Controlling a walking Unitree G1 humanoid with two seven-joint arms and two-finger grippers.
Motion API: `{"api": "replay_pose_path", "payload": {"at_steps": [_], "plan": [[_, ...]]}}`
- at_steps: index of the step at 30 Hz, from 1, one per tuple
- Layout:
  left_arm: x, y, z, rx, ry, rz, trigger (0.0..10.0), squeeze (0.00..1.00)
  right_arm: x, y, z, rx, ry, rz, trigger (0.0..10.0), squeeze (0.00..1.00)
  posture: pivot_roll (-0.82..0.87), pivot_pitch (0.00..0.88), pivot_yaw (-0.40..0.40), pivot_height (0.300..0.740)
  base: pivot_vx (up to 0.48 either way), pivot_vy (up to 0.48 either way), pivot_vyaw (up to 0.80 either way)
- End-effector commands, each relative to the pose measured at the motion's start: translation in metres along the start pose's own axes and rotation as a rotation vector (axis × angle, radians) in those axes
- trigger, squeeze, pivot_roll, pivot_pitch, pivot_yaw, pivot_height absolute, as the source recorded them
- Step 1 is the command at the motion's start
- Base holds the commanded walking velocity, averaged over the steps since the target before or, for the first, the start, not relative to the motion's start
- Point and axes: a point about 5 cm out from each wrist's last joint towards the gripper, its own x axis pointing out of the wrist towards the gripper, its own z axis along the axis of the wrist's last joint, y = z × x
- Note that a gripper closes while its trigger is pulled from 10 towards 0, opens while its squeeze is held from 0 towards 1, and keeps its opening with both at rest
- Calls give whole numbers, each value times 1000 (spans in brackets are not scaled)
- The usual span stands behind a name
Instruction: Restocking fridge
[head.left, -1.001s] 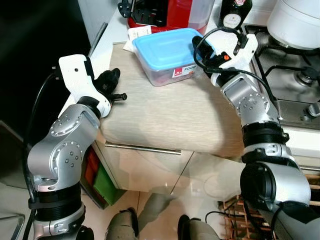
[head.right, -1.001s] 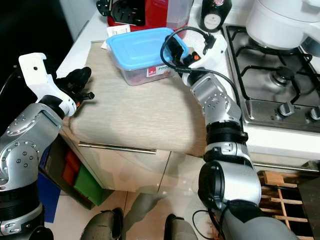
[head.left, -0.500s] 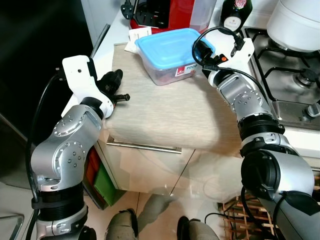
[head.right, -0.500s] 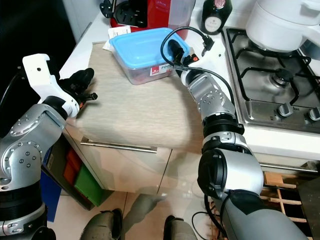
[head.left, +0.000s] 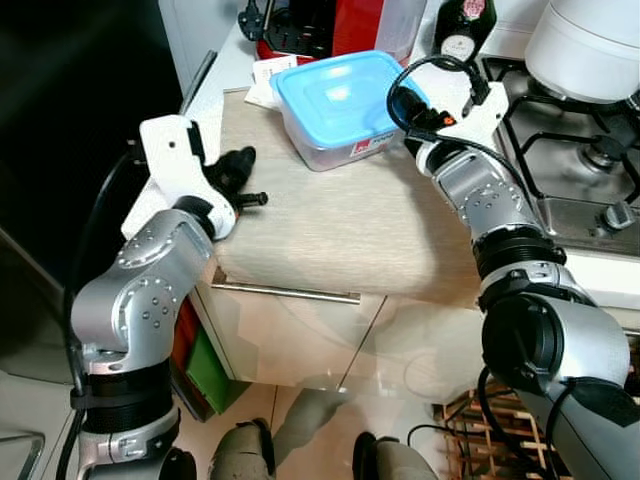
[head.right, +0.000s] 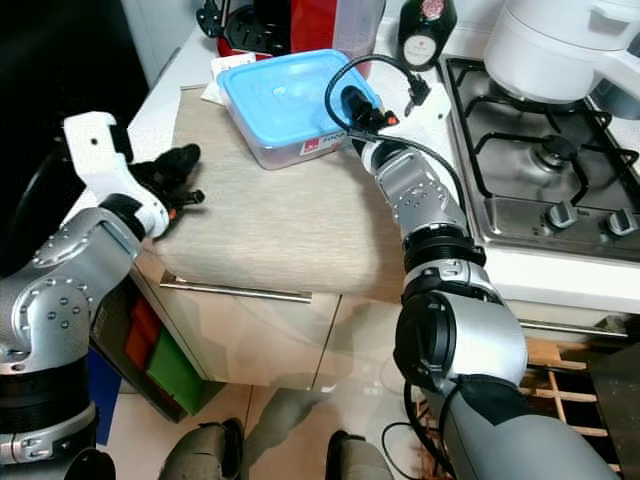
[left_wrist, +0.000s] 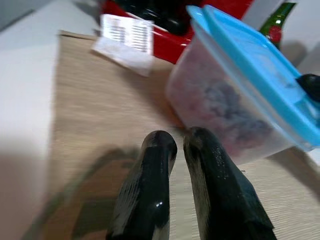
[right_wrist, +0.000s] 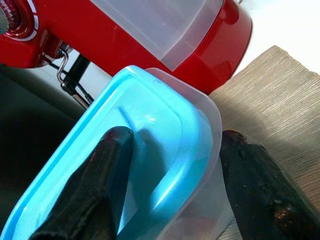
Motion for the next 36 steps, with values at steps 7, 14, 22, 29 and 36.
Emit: {"api": "replay_pose_path", "payload": {"at_steps": [7, 14, 22, 29, 36], "plan": [[11, -9, 1, 11, -1, -46, 10000, 0, -1, 12, 8, 64, -111, 88, 0, 0, 40, 45, -5, 740, 0, 0, 0], [17, -9, 3, 16, -11, -55, 10000, 0, 1, 24, 20, 108, -177, 130, 0, 0, 34, 11, 7, 740, 0, 0, 0], [23, -9, 8, 30, -35, -66, 10000, 0, -4, 56, 63, 103, -343, 256, 0, 0, 21, 0, 9, 740, 0, 0, 0], [25, -9, 10, 29, -60, -67, 10000, 0, -14, 64, 86, -33, -456, 273, 0, 0, 20, 0, 2, 740, 0, 0, 0], [13, -14, 21, 232, -218, -69, 10000, 0, -49, 66, 97, -617, -687, 208, 0, 0, 10, 0, 0, 740, 0, 0, 0]]}}
